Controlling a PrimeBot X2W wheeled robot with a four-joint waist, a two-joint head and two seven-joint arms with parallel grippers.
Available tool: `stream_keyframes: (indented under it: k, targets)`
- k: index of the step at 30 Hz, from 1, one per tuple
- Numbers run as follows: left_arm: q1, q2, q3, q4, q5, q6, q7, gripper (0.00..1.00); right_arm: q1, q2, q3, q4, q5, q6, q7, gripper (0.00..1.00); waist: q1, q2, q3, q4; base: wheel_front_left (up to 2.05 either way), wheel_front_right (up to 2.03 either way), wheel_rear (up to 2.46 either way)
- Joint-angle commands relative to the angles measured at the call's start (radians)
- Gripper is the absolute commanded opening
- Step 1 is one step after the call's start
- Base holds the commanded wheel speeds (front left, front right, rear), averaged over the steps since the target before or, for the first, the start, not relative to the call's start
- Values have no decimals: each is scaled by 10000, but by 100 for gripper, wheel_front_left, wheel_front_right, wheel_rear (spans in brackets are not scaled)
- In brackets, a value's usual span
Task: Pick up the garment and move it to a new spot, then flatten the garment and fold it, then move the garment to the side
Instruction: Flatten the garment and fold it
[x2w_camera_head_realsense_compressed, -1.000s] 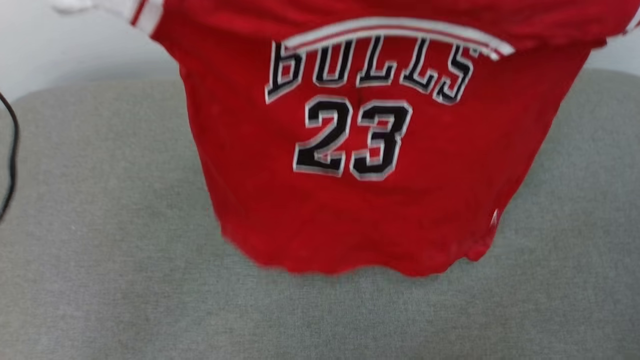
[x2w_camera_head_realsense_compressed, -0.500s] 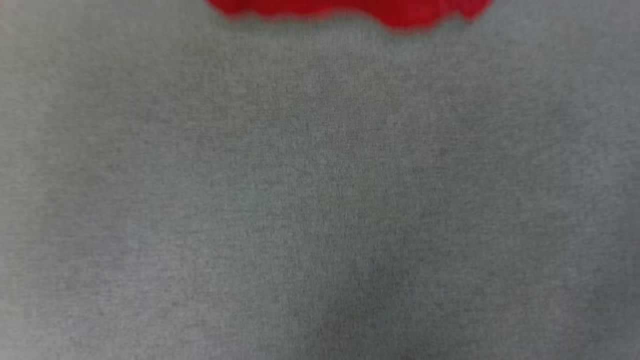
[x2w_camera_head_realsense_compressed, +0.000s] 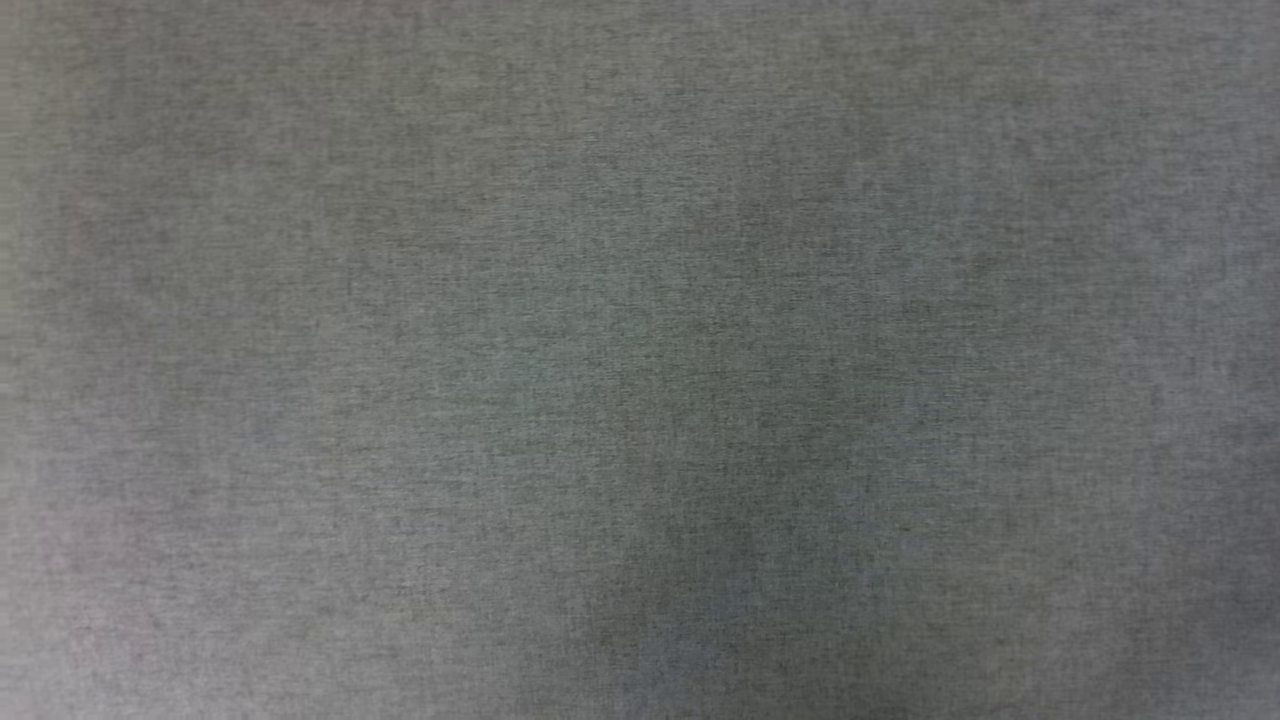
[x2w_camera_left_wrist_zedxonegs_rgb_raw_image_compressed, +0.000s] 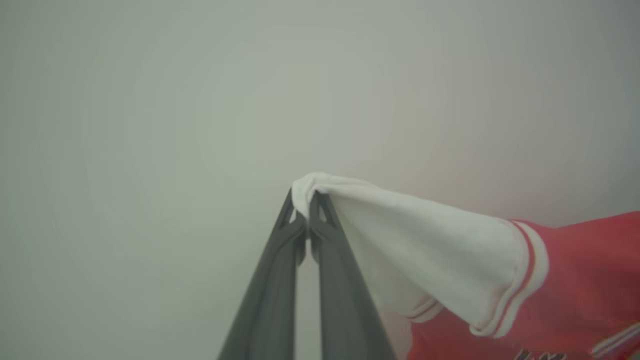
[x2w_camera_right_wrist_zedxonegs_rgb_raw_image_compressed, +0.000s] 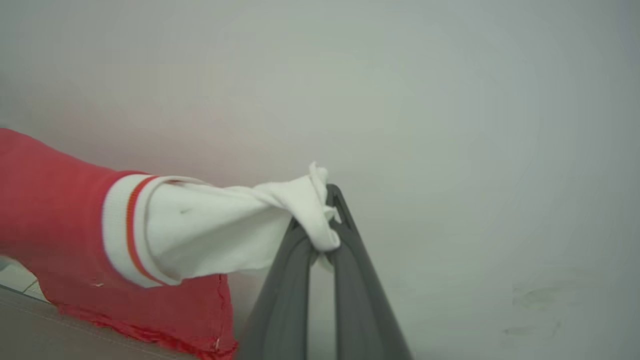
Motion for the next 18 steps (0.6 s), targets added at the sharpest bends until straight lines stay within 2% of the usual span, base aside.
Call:
stream_keyframes:
  k: [1,4,9,13,18]
  targets:
    - [322,-74,-45,158,-66,-33,-217,0,317,-34,23,214,-45,-11,-217,0,-4,0,-16,73,0,0,0]
    - [1215,-403,-340,511,-172,-69,-611,0,1053,-61,265,749,-33,-11,-569,0,-4,0,-188,163,0,0,0]
    - [2976,-508,-887,631,-224,-101,-979,0,2510,-282,562,1214,354,-9,-711,0,-4,0,-646,224,0,0,0]
    - [4695,-577,-1098,553,-289,40,-1322,0,3953,-515,702,1366,753,-9,-418,0,-4,0,-1327,288,0,0,0]
    - [7080,-481,-1377,231,-413,315,-1239,0,6017,-817,954,1136,1381,-11,364,0,-4,0,-2394,340,0,0,0]
